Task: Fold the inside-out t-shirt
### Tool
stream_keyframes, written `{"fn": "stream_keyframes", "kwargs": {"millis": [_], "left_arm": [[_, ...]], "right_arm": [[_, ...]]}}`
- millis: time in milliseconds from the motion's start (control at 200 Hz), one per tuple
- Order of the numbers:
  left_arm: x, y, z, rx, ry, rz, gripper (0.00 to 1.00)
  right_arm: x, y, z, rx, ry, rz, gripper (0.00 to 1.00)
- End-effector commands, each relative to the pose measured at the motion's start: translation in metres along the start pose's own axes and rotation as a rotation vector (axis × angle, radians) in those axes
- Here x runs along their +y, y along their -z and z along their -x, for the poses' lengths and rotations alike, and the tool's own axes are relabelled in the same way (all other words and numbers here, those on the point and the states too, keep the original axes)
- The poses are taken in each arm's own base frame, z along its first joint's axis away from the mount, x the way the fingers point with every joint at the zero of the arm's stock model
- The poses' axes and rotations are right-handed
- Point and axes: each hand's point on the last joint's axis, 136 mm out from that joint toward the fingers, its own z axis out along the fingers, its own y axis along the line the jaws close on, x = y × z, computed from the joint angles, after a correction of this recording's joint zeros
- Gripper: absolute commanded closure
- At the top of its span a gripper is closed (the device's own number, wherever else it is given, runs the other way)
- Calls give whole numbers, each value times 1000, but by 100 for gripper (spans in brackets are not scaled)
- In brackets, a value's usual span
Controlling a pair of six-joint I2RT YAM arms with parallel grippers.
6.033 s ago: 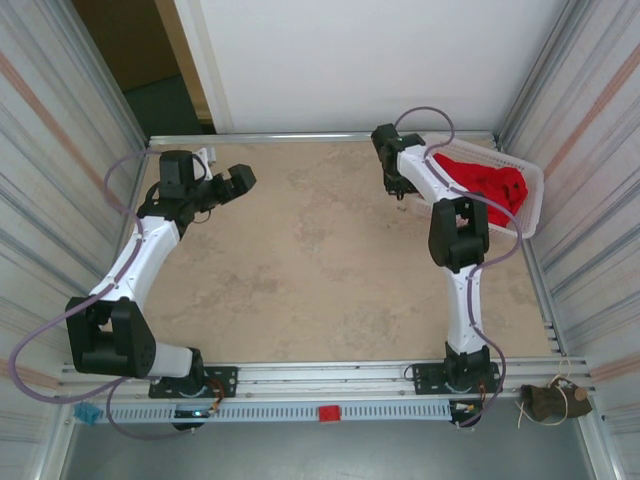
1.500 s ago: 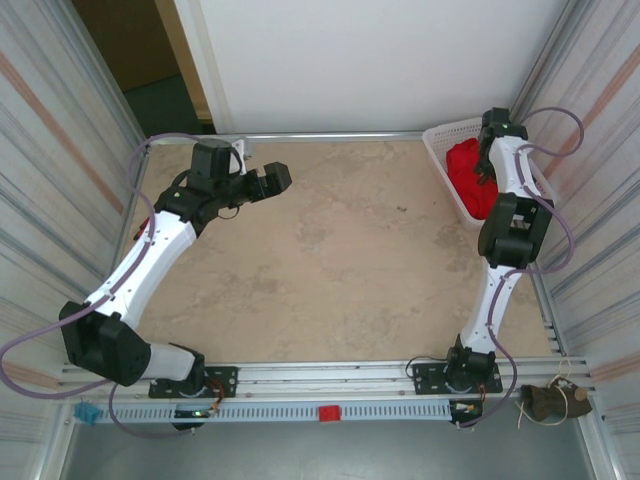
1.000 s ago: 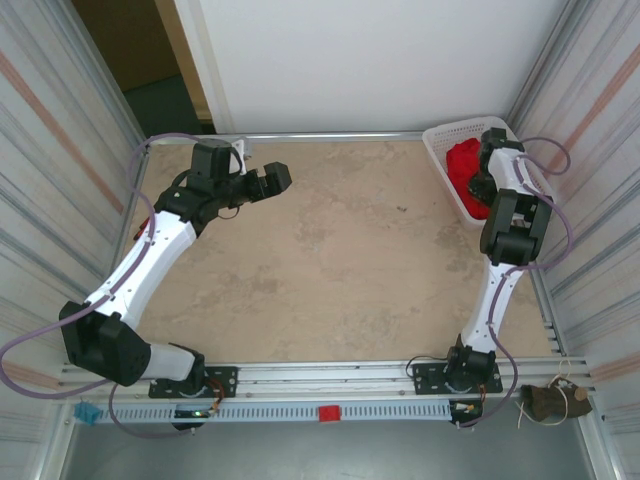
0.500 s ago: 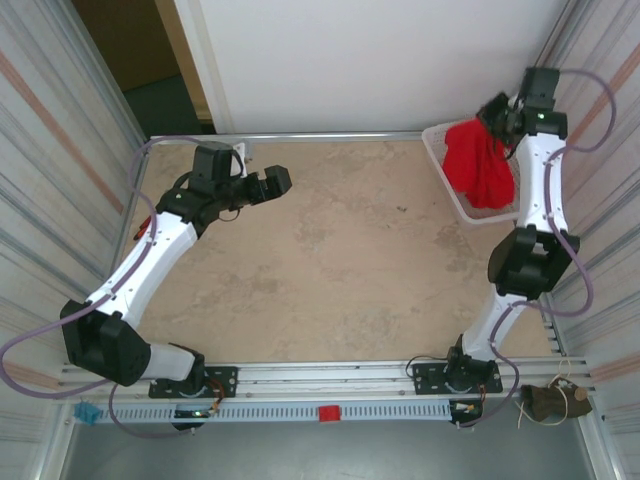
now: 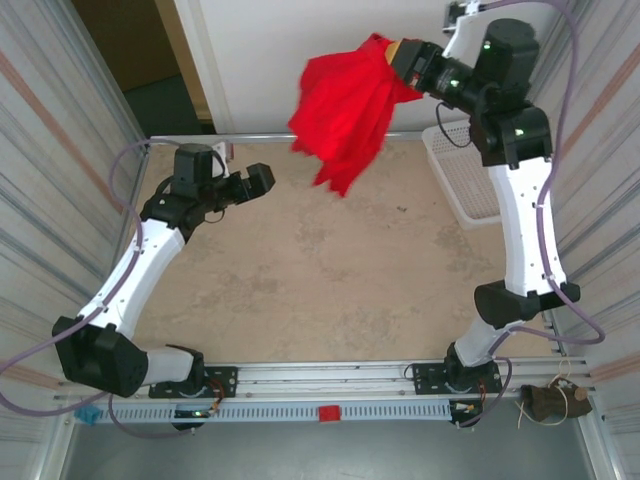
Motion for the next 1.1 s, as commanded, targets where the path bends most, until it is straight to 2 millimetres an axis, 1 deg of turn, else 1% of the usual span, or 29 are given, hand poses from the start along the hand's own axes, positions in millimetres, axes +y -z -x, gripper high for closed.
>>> {"fn": "stream_keyframes", "kwargs": {"millis": [0, 55, 120, 130, 160, 170, 220, 235, 261, 291, 316, 341, 386, 426, 466, 516, 571, 636, 656, 731, 776, 827, 872, 927, 987, 1097], "left_arm": [[7, 6, -3, -17, -14, 7, 1], [14, 6, -7, -14, -6, 17, 1], [24, 5, -13, -5, 9, 33, 1], [26, 5, -13, -5, 11, 34, 1], [30, 4, -16, 2, 18, 37, 1], [32, 4, -16, 3, 22, 41, 1], [42, 2, -20, 12, 34, 56, 1], [45, 1, -21, 16, 37, 62, 1], [49, 0, -23, 24, 42, 70, 1], [53, 0, -25, 29, 44, 79, 1], [55, 1, -26, 35, 43, 86, 1], [58, 1, -28, 39, 41, 94, 1], [60, 2, -31, 49, 31, 103, 1], [62, 3, -34, 54, 27, 108, 1], [64, 3, -37, 62, 24, 112, 1], [68, 2, -44, 78, 27, 122, 1], [74, -2, -56, 104, 32, 130, 1], [83, -10, -75, 147, 42, 149, 1], [87, -13, -82, 164, 47, 158, 1], [96, -25, -106, 218, 58, 184, 1], [98, -34, -117, 242, 63, 188, 1], [98, -45, -127, 270, 73, 190, 1], [97, -55, -134, 286, 84, 190, 1], [91, -68, -139, 292, 92, 176, 1], [86, -82, -139, 289, 100, 172, 1], [77, -107, -138, 285, 89, 180, 1]], "right_arm": [[-57, -54, -60, 137, -62, -105, 100], [-80, -69, -95, 192, -84, -151, 100], [-115, -81, -136, 247, -119, -223, 100], [-124, -83, -148, 266, -130, -237, 100], [-143, -86, -168, 293, -144, -271, 100], [-150, -87, -175, 303, -148, -285, 98], [-187, -90, -207, 360, -169, -367, 61], [-198, -90, -216, 382, -172, -391, 52], [-216, -88, -228, 415, -167, -441, 42], [-238, -80, -243, 453, -151, -525, 34], [-250, -73, -253, 477, -139, -576, 32], [-256, -67, -259, 491, -130, -601, 32], [-258, -58, -271, 506, -130, -612, 32], [-253, -51, -279, 510, -131, -604, 32], [-243, -44, -288, 528, -128, -594, 32], [-234, -34, -309, 571, -110, -607, 32], [-224, -26, -333, 613, -84, -608, 31], [-215, -17, -363, 671, -63, -616, 30], [-210, -15, -373, 690, -48, -614, 29], [-202, -4, -407, 746, 13, -641, 25], [-198, 0, -424, 775, 42, -645, 25], [-197, 3, -440, 798, 53, -659, 24], [-197, 3, -451, 815, 58, -662, 24], [-200, 3, -458, 821, 75, -682, 24], [-203, 2, -464, 822, 110, -701, 24], [-217, 3, -471, 830, 152, -749, 24]]}}
